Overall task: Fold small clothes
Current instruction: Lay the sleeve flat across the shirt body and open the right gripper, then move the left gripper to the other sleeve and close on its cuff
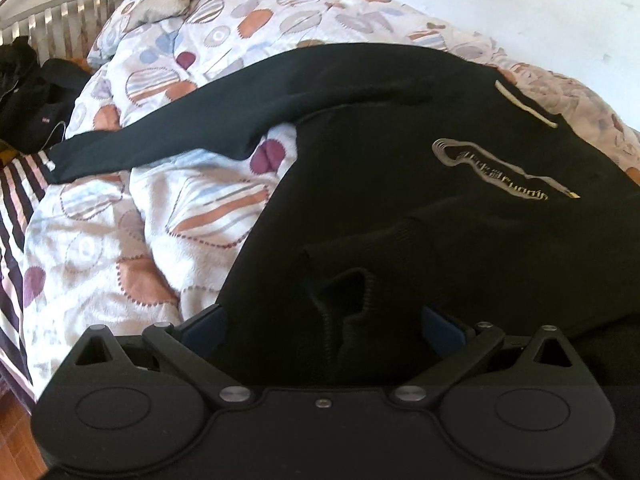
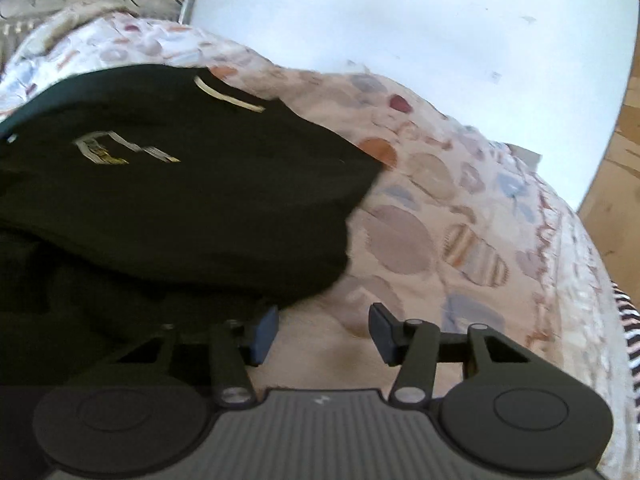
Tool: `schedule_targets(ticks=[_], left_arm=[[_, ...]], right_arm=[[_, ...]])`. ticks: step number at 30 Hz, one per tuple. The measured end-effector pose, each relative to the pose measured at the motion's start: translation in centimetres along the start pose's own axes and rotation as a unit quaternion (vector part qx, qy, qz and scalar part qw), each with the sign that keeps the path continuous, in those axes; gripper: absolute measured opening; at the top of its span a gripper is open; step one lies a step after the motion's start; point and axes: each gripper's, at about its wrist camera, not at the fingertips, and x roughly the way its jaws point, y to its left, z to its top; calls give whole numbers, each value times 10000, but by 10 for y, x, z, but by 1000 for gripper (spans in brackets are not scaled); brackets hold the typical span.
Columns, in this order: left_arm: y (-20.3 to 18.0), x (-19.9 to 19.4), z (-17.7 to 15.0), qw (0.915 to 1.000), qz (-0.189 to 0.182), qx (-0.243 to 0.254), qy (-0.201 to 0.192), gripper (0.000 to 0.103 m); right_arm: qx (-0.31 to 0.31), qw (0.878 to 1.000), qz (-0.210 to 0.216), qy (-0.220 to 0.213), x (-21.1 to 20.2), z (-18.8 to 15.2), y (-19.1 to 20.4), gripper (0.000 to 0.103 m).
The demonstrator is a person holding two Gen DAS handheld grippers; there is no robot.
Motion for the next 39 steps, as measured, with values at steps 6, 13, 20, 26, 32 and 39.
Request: schedule_targets(ticks=[6,13,20,26,32,39], left_arm=[[0,0,-2,10000,38,16,-1,102],[0,0,-2,10000,42,24,6,102],[0,0,-2,10000,33,52,31,103],[-4,1,-6,9999,-49,143,50,103],[11,-9,-4,9997,-205,109,-35,102],[79,-28,8,9988,-34,-331,-352,102]], right_arm=[[-739,9945,-707,-241,12,1,24,72],[-1665,9783,-1032,-682,20,2,44,52],[-843,9905,-992,-443,7,13,28,6],[1209,9913,-518,103,9,13,-10,6],[1307,9898,-547,153,7,8,-6,9],[1227,9914,-453,-75,-23,2,-7,69]])
